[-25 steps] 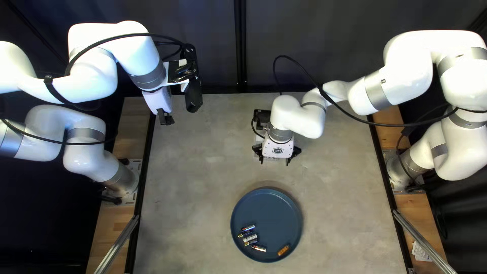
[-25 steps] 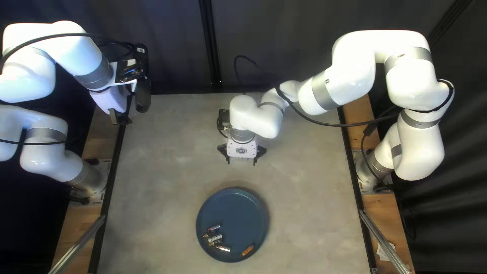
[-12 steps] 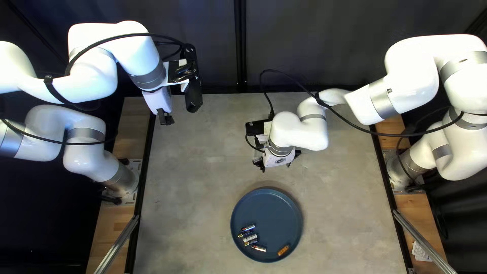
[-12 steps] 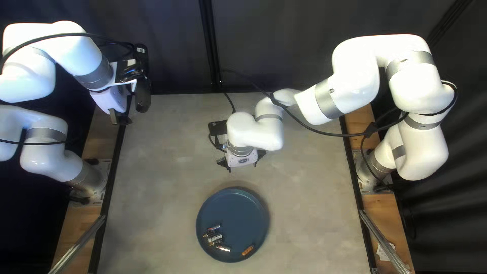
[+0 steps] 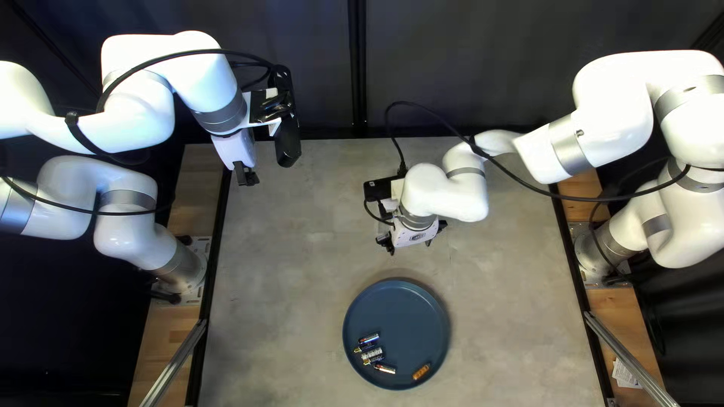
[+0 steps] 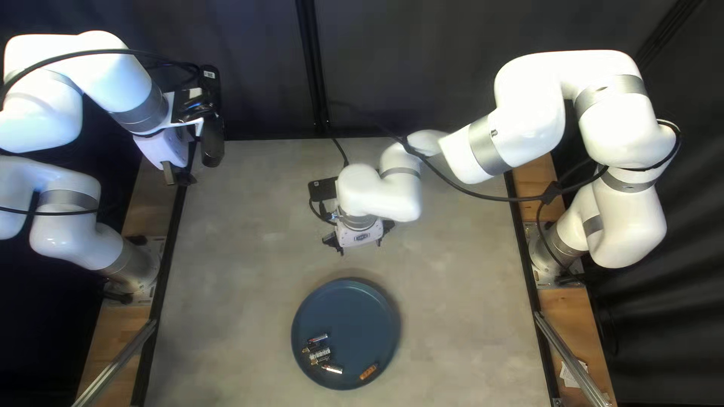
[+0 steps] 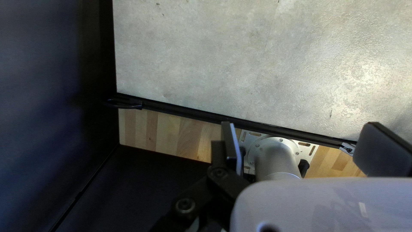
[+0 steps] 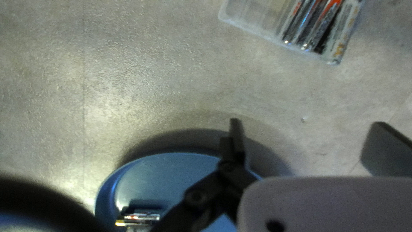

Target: Pick up the batteries from the table and place them into the container

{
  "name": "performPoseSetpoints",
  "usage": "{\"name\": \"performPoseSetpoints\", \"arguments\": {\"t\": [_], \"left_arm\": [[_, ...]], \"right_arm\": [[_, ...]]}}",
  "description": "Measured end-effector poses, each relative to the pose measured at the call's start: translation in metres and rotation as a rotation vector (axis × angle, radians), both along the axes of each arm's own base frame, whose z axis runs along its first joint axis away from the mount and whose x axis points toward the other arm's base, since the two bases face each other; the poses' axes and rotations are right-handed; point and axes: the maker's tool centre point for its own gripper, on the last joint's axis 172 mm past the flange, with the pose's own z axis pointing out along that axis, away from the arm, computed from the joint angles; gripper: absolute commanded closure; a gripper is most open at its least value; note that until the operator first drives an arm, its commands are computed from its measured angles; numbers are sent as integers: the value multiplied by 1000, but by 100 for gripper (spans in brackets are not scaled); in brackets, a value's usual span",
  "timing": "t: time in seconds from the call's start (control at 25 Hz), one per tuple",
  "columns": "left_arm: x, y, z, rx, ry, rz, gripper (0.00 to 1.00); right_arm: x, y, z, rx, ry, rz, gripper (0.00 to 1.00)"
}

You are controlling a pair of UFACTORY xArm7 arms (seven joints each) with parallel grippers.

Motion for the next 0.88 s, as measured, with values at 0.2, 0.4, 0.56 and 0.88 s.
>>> {"name": "performPoseSetpoints", "arguments": {"t": [0.2,0.4,0.56,0.88], "left_arm": [[0,0,0,0,0,0,0],[0,0,0,0,0,0,0],[0,0,0,0,0,0,0],[0,0,0,0,0,0,0]], "right_arm": [[0,0,-6,15,3,-3,100],[-4,1,-8,19,10,-1,100],[-5,0,-12,18,16,5,100],[-2,-12,-19,19,31,19,100]]}}
